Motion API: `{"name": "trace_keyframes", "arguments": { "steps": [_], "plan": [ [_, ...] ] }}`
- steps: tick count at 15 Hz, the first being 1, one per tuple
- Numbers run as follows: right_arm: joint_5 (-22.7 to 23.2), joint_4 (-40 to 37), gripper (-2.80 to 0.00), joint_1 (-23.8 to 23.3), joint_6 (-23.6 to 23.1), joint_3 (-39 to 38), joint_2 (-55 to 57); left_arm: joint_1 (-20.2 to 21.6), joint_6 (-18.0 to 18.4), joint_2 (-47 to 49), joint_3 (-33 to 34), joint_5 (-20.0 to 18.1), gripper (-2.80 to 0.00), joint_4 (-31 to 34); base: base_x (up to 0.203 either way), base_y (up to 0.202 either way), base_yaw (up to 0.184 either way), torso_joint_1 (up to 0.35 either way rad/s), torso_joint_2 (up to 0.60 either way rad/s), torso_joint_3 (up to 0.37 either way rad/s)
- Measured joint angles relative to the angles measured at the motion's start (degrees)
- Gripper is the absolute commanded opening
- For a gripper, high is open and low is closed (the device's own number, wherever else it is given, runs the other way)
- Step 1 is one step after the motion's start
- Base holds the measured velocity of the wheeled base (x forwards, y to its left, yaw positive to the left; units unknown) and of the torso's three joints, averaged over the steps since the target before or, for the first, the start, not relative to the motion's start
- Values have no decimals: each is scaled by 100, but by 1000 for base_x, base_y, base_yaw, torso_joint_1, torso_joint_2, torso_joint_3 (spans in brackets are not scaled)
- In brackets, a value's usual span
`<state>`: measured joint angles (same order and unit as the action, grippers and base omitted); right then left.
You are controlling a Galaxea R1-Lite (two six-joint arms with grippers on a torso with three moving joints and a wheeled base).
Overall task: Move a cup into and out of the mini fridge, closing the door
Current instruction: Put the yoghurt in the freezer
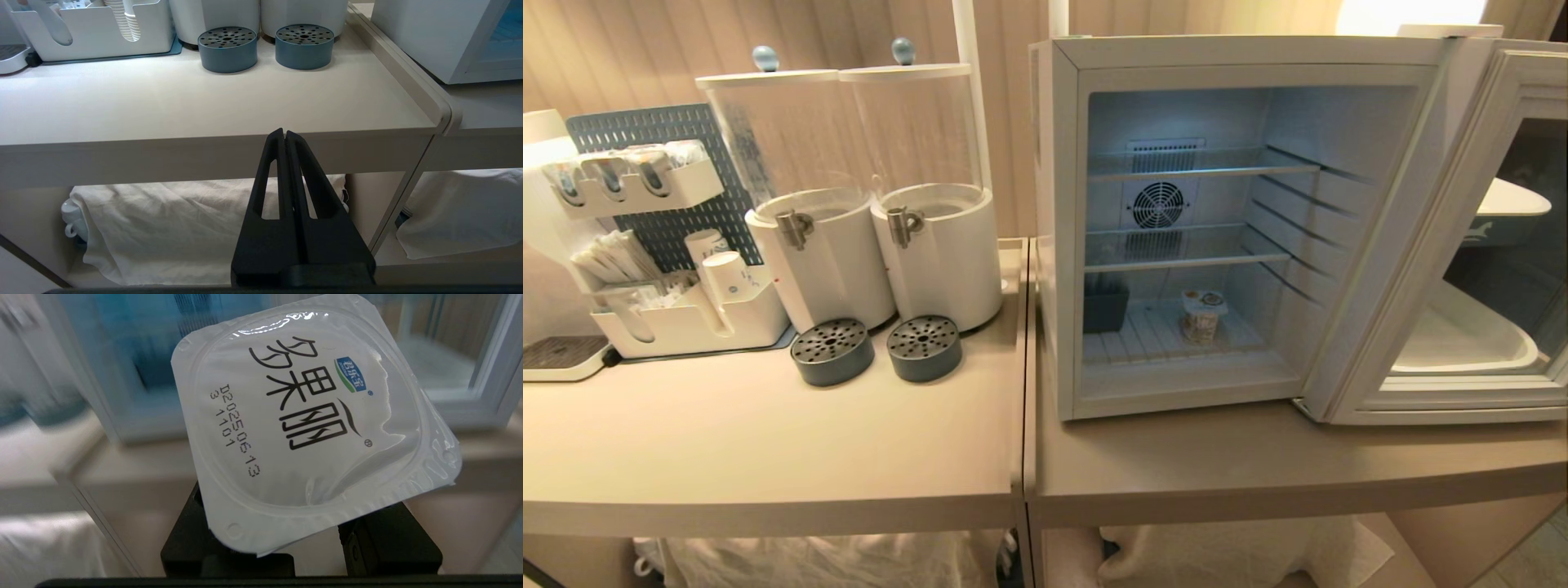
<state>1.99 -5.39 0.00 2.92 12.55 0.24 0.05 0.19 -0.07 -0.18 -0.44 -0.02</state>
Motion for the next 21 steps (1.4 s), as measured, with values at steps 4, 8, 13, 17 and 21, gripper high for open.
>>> {"name": "trace_keyframes", "arguments": {
  "steps": [4, 8, 13, 17, 21],
  "plan": [
    [420, -691, -280, 10, 201, 2184, 911, 2, -11, 0, 0, 0, -280, -22, 0, 0, 0, 0, 0, 0],
    [1316, -810, -280, 21, -38, 2887, 3086, 2, -11, 0, 2, 0, -280, -22, 0, 0, 0, 0, 0, 0],
    [2698, 314, -280, 13, -1486, 2808, 5944, 2, -11, 0, 5, 0, -280, -22, 0, 0, 0, 0, 0, 0],
    [3445, 2477, -280, 142, -2220, 2405, 7947, 2, -19, 0, 9, 0, -280, -22, 0, 0, 0, 0, 0, 0],
    [3243, 3757, -280, 472, -2312, 2880, 9849, 2, -19, 0, 9, 0, -280, -20, 0, 0, 0, 0, 0, 0]
  ]
}}
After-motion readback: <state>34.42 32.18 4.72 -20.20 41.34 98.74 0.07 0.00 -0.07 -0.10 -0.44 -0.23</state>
